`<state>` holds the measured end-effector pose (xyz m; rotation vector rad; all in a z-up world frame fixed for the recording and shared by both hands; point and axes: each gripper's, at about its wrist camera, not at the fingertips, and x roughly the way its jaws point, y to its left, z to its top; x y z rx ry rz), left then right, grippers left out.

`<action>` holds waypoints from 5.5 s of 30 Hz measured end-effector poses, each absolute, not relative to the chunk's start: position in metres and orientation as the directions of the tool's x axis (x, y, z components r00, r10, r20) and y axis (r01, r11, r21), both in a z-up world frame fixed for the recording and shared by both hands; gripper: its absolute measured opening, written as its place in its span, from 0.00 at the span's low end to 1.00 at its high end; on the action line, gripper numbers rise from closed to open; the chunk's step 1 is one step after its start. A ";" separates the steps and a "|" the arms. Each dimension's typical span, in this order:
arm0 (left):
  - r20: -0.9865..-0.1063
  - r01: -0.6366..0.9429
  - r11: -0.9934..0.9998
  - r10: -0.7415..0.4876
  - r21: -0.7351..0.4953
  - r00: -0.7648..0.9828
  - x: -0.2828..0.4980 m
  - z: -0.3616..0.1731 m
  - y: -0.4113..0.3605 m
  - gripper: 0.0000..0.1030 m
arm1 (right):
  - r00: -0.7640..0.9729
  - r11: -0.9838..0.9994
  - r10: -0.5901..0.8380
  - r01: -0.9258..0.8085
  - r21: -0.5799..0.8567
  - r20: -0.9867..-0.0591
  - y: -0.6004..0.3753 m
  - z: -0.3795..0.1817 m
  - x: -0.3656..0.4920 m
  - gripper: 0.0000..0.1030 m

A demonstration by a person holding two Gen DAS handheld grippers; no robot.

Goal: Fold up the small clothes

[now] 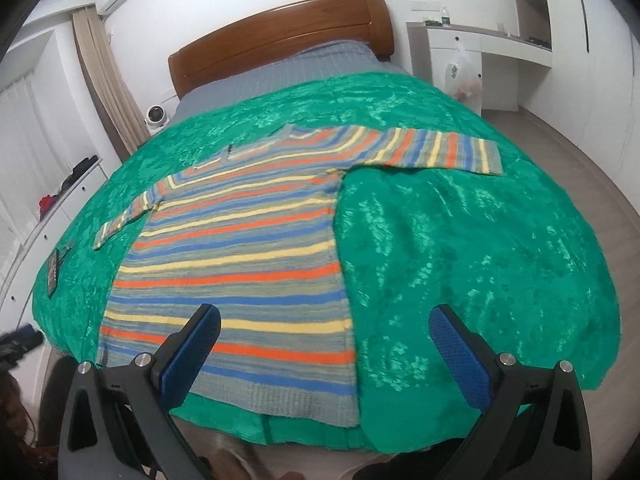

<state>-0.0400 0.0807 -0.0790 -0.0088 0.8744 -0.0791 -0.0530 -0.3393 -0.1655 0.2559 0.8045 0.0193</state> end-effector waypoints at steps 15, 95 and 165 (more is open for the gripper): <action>-0.726 0.184 0.979 -0.188 -0.086 0.662 0.016 -0.091 0.049 1.00 | 0.640 0.952 0.107 0.156 0.265 -0.761 -0.347 -0.152 -0.054 1.00; -0.725 -0.125 0.992 0.066 -0.028 0.686 0.074 -0.192 0.107 0.99 | 0.683 0.983 -0.002 0.134 0.123 -0.731 -0.415 -0.221 0.118 0.67; -0.745 -0.145 0.988 0.052 -0.060 0.665 0.074 -0.199 0.113 1.00 | 0.722 0.970 -0.003 0.171 0.175 -0.692 -0.422 -0.276 0.113 0.86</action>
